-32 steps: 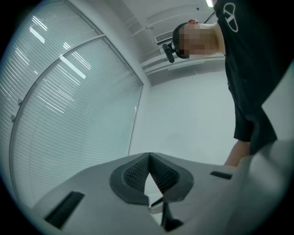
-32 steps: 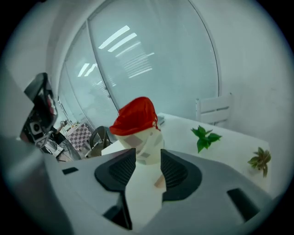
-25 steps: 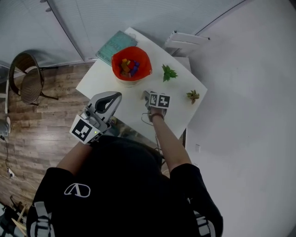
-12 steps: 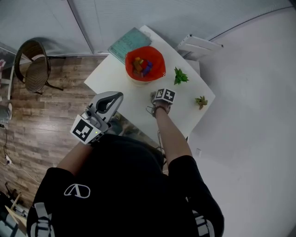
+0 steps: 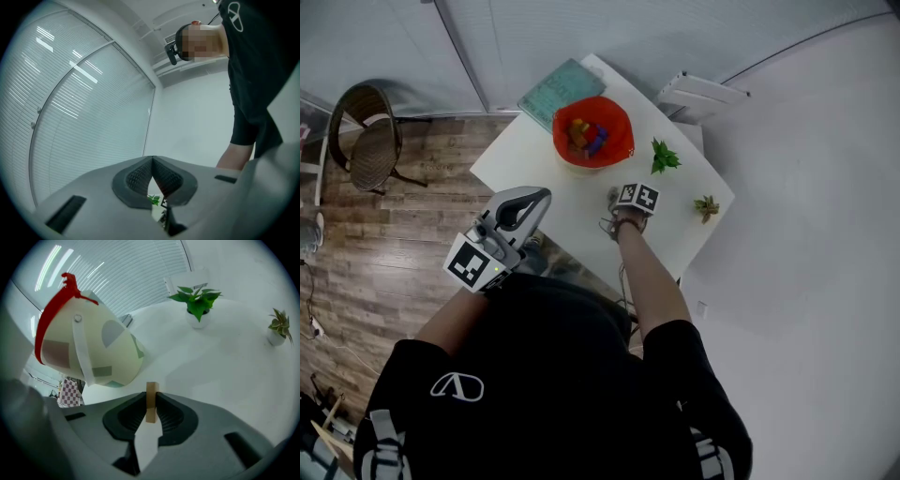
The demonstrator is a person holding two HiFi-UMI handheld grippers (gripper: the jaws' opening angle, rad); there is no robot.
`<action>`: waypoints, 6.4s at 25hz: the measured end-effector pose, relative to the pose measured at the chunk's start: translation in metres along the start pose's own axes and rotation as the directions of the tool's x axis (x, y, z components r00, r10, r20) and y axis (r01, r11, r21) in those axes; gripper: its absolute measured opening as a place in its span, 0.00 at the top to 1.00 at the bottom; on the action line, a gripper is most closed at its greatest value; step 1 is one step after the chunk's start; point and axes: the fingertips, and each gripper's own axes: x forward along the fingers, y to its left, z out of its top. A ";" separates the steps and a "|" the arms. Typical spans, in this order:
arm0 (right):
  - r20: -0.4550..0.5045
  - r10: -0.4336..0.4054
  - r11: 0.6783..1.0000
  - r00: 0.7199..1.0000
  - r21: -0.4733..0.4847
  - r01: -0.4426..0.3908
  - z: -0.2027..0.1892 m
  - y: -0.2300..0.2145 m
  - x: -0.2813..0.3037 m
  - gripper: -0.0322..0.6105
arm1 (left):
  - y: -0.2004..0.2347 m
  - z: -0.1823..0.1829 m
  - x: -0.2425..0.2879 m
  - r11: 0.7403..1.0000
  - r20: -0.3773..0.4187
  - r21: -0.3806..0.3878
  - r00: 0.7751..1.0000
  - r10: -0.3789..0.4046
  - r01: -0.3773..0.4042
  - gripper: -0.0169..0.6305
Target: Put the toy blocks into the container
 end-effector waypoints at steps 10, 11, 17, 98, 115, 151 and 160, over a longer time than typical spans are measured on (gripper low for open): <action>0.264 0.101 0.994 0.959 -0.066 -0.086 0.054 0.009 -0.101 0.84 | -0.020 0.010 0.021 0.997 0.023 0.007 0.997 -0.072 0.072 0.97; 0.295 0.116 0.992 0.948 -0.080 -0.097 0.059 0.012 -0.115 0.84 | -0.022 0.011 0.023 0.997 0.023 0.008 0.997 -0.079 0.079 0.97; 0.478 0.230 0.967 0.848 -0.212 -0.142 0.085 0.043 -0.205 0.84 | -0.034 0.015 0.037 0.993 0.030 0.023 0.993 -0.118 0.117 0.97; 0.420 0.387 0.682 0.821 -0.730 0.052 0.152 0.214 -0.104 0.84 | 0.009 0.025 -0.009 0.997 0.047 0.054 0.997 0.059 -0.062 0.97; 0.570 0.520 0.679 0.636 -0.727 0.097 0.132 0.236 -0.239 0.81 | -0.012 0.028 0.013 0.999 0.049 0.051 0.999 -0.018 0.016 0.97; 0.847 0.343 0.894 0.406 -0.427 0.134 0.005 0.061 -0.422 0.95 | -0.128 0.017 0.121 0.925 0.014 0.054 0.926 -0.377 0.376 0.97; 0.844 0.349 0.886 0.408 -0.439 0.150 0.005 0.068 -0.423 0.95 | -0.129 0.016 0.123 0.924 0.012 0.045 0.925 -0.381 0.380 0.97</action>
